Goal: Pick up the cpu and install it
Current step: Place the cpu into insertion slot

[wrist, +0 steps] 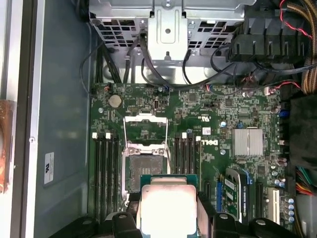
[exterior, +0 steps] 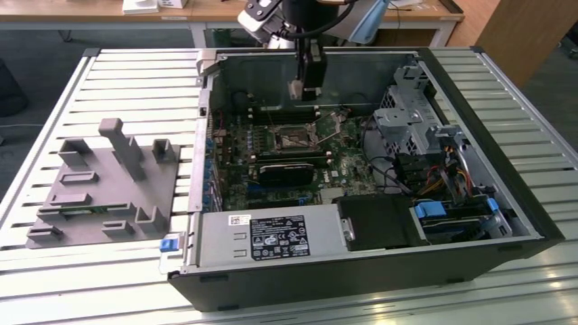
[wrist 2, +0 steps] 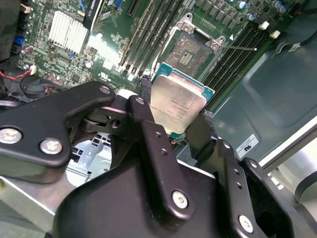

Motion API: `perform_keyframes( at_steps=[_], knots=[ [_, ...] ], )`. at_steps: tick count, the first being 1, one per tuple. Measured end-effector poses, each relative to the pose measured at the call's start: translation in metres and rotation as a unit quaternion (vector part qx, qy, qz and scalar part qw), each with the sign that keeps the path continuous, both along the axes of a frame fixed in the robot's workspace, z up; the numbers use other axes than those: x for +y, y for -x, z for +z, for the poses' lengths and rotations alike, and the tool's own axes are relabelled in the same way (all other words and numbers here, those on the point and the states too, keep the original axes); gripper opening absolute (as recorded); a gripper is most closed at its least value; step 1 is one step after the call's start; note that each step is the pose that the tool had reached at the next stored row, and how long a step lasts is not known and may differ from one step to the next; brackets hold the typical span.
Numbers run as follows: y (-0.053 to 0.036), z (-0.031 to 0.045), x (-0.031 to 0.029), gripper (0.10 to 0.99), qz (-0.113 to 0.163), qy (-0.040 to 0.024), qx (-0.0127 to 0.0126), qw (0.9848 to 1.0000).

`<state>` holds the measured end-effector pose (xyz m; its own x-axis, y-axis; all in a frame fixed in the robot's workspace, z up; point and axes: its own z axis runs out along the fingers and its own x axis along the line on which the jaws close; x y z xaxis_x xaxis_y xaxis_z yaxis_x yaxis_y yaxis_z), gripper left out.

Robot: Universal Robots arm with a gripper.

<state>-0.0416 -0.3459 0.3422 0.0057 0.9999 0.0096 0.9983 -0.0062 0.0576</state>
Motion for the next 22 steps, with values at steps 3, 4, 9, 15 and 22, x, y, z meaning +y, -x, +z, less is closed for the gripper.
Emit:
perform_keyframes(
  at_steps=[3, 4, 9, 15, 22],
  knots=[
    [0.0006, -0.0014, 0.0005, 0.533, 0.000, 0.0000, 0.0000, 1.0000],
    [0.0008, -0.0018, 0.0006, 0.533, 0.000, 0.0000, 0.0001, 1.0000],
    [0.0031, -0.0047, 0.0007, 0.533, 0.000, -0.0001, 0.0000, 1.0000],
    [0.0052, -0.0142, 0.0047, 0.533, 0.000, 0.0000, 0.0000, 1.0000],
    [0.0051, -0.0254, 0.0077, 0.533, 0.000, -0.0001, 0.0000, 1.0000]
  ],
)
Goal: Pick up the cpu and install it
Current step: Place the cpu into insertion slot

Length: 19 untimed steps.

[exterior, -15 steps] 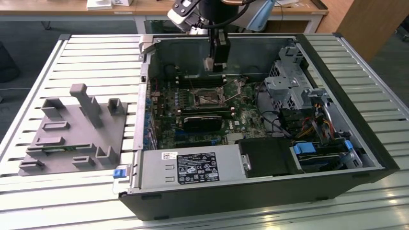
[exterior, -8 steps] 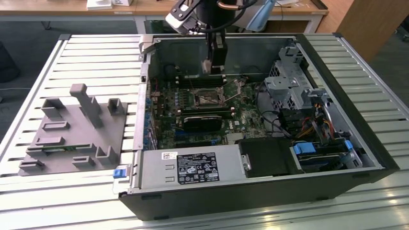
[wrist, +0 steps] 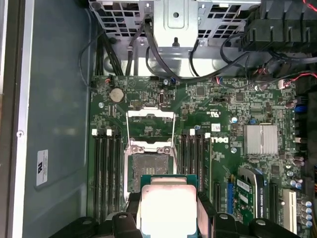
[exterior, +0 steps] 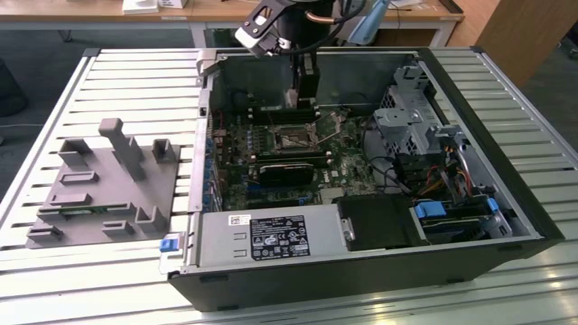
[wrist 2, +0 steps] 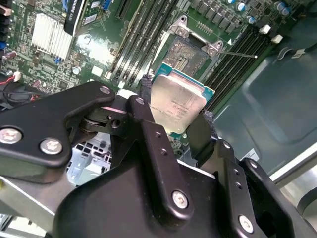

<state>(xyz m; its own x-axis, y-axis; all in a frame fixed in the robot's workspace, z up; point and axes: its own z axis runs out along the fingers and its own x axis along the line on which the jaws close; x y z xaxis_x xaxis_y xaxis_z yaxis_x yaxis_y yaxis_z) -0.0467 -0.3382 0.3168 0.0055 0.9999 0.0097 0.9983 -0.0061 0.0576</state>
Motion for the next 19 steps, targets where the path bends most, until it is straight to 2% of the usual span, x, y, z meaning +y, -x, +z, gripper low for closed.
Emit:
perform_keyframes(
  at_steps=[11, 15, 19],
  knots=[
    [0.0001, -0.0064, 0.0003, 0.533, 0.000, 0.0000, 0.0000, 1.0000],
    [0.0001, -0.0111, 0.0012, 0.533, 0.000, 0.0000, 0.0000, 1.0000],
    [0.0001, -0.0183, 0.0054, 0.533, 0.000, 0.0000, 0.0000, 1.0000]
  ],
)
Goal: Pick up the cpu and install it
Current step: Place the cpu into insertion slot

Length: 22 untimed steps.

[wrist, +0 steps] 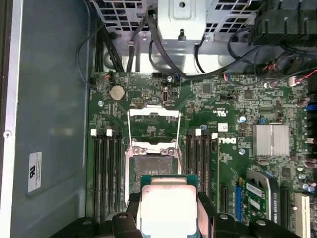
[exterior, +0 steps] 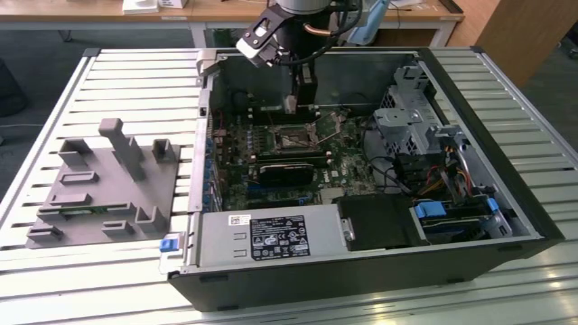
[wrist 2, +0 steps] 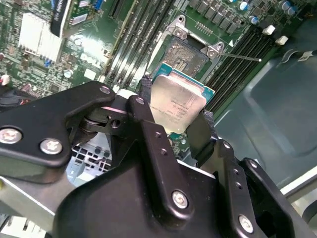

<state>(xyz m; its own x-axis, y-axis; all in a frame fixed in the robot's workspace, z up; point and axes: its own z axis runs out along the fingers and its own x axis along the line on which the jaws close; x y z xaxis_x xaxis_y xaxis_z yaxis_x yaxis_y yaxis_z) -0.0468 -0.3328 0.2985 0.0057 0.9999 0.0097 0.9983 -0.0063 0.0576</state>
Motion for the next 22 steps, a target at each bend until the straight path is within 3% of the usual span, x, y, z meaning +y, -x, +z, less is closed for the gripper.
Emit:
perform_keyframes(
  at_steps=[8, 22],
  knots=[
    [-0.0001, -0.0145, 0.0030, 0.533, 0.000, 0.0000, 0.0000, 1.0000],
    [0.0000, -0.0314, 0.0056, 0.533, 0.000, 0.0000, 0.0000, 1.0000]
  ],
)
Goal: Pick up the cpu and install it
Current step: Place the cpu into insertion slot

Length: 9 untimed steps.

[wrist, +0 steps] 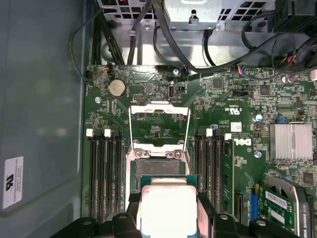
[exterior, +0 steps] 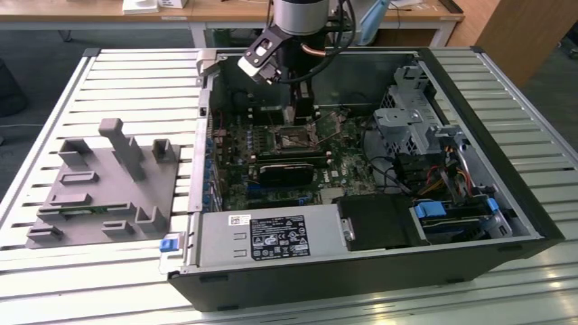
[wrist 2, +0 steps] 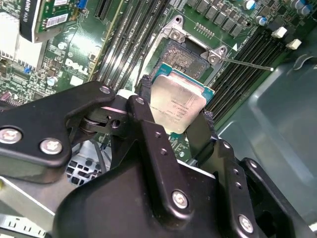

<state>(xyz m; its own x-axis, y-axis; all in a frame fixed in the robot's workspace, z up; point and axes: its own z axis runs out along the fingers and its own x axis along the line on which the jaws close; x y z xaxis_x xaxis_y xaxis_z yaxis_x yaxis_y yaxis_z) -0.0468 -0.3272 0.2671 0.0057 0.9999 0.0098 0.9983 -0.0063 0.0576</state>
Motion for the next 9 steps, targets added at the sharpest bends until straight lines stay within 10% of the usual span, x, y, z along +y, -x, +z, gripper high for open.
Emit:
perform_keyframes(
  at_steps=[9],
  knots=[
    [-0.0001, -0.0152, 0.0033, 0.533, 0.000, 0.0000, 0.0000, 1.0000]
  ],
)
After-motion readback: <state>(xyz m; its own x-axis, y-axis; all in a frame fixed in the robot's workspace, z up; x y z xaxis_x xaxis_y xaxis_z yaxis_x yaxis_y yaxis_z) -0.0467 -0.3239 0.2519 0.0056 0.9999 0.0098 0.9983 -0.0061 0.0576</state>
